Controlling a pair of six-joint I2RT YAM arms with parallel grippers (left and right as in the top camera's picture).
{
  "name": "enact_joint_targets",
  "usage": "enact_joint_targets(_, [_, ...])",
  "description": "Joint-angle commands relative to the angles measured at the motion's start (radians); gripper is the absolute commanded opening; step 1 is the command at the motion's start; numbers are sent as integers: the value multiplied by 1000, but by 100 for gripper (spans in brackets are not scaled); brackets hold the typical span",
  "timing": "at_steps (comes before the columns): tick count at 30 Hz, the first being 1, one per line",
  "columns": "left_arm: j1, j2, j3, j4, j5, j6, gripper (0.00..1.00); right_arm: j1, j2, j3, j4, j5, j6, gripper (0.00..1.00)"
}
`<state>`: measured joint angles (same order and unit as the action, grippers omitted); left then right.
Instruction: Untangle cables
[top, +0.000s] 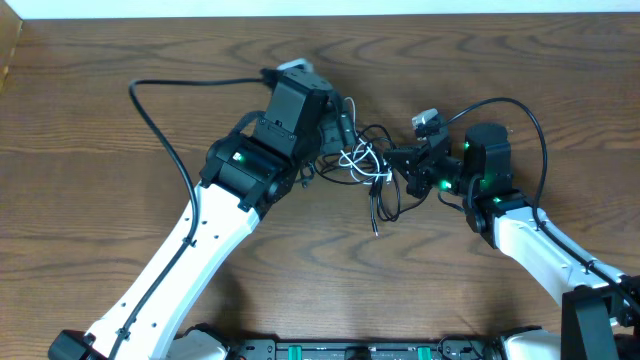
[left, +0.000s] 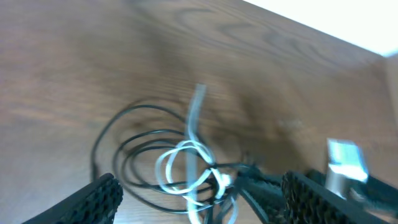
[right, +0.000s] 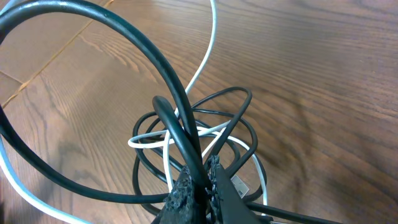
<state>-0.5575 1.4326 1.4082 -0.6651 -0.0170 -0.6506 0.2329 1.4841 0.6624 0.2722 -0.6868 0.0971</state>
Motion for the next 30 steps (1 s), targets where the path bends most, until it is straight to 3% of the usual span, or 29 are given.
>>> enact_joint_targets(1, [-1,4,-4,35,175,237,82,-7,8,9,1,-4,-1,1])
enact_joint_targets(5, [-11,4,-4,31,175,357,82,-7,8,9,0,-4,-1,1])
enact_joint_targets(11, [-11,21,-4,26,175,435,82,-7,8,9,6,-40,-2,1])
enact_joint_targets(18, [-11,152,-4,30,174,479,81,-7,8,9,8,-129,-55,1])
enact_joint_targets(26, [-11,180,-4,50,174,479,81,-7,8,9,7,-136,-62,1])
enact_joint_targets(27, [-11,180,-4,50,174,479,79,-7,8,9,7,-136,-62,1])
enact_joint_targets(30, [-11,180,-4,49,174,479,50,-7,8,9,7,-136,-62,1])
